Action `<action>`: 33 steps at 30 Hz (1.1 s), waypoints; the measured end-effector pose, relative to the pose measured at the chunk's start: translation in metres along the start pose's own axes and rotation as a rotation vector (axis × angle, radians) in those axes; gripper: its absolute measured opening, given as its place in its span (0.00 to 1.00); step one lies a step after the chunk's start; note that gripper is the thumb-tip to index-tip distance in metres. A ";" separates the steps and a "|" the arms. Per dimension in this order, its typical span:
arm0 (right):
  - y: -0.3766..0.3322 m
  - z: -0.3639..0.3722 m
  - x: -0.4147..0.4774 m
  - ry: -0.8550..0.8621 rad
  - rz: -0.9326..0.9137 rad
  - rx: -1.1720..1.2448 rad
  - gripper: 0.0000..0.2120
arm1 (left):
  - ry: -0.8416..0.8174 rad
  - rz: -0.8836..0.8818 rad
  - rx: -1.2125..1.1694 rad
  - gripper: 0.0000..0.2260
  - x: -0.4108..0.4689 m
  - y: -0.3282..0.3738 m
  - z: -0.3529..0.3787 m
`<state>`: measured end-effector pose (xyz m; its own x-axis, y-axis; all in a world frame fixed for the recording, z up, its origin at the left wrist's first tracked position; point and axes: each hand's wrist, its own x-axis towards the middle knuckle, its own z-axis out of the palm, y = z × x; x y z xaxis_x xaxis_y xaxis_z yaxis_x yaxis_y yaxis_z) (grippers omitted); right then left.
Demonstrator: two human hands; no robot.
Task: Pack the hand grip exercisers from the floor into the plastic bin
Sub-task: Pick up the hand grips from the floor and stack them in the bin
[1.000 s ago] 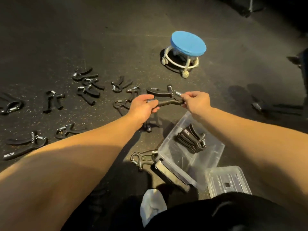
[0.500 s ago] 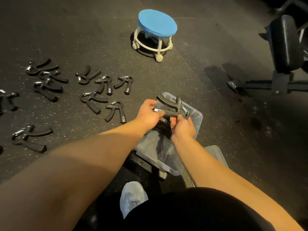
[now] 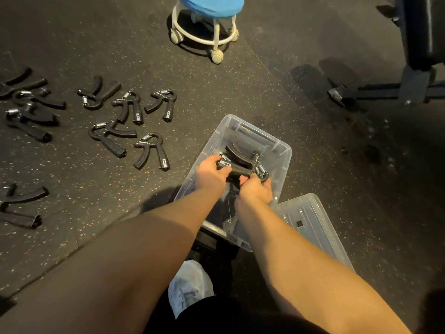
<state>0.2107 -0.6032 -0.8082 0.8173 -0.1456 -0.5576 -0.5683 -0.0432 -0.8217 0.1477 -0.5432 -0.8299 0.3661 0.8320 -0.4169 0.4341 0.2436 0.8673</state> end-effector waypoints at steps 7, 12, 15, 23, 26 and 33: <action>0.015 0.013 0.021 0.017 0.048 0.062 0.18 | -0.011 0.048 0.202 0.10 0.010 -0.003 0.011; 0.022 0.018 0.030 0.016 0.049 0.108 0.17 | -0.017 0.085 0.248 0.16 0.025 -0.015 0.023; 0.025 0.017 0.035 0.006 0.099 0.212 0.27 | -0.041 0.088 0.217 0.25 0.031 -0.016 0.026; 0.035 0.011 0.049 -0.102 0.164 0.225 0.21 | -0.116 0.016 0.005 0.22 0.047 -0.016 0.032; 0.035 0.014 0.051 -0.090 0.178 0.254 0.24 | -0.129 0.042 0.006 0.17 0.048 -0.017 0.030; 0.033 0.017 0.050 -0.053 0.139 0.196 0.27 | -0.108 0.077 -0.029 0.09 0.046 -0.015 0.027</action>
<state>0.2339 -0.5952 -0.8653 0.7391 -0.0840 -0.6683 -0.6507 0.1674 -0.7407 0.1801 -0.5221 -0.8695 0.4846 0.7904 -0.3747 0.3780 0.1971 0.9046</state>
